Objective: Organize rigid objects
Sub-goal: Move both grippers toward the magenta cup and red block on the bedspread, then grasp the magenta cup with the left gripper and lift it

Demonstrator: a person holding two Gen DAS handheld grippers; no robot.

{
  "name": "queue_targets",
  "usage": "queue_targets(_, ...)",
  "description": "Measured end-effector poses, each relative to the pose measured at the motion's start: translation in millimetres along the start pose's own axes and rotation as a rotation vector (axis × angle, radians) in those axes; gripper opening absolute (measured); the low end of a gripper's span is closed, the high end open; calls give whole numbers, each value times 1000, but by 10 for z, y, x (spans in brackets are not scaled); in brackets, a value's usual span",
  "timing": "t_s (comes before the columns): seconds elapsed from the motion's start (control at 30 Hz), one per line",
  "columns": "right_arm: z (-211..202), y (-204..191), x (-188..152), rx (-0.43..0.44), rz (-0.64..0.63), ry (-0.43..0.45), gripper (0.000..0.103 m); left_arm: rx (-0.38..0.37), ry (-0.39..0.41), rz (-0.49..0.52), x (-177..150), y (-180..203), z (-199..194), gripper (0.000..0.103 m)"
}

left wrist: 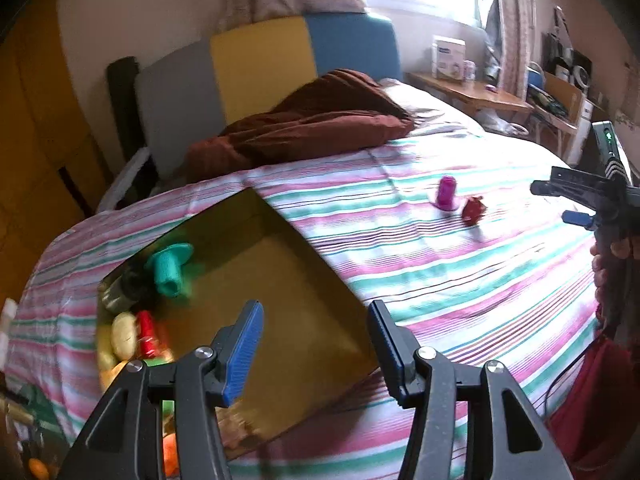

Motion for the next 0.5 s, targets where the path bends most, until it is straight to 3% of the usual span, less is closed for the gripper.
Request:
queue_targets(0.3, -64, 125, 16, 19, 85, 14, 90, -175, -101, 19, 393, 652, 404, 55)
queue_targets(0.5, 16, 82, -24, 40, 79, -30, 90, -283, -114, 37, 776, 1149, 614, 55)
Point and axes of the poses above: each gripper's, at about its wrist camera, not at the fingertips, and z roughly the way its jaws point, y to its right, x to its top, the point moved 6 cm from there along z, roughly the way its jaws point, and after that the axes turned 15 degrees about x, right-handed, at the moved point
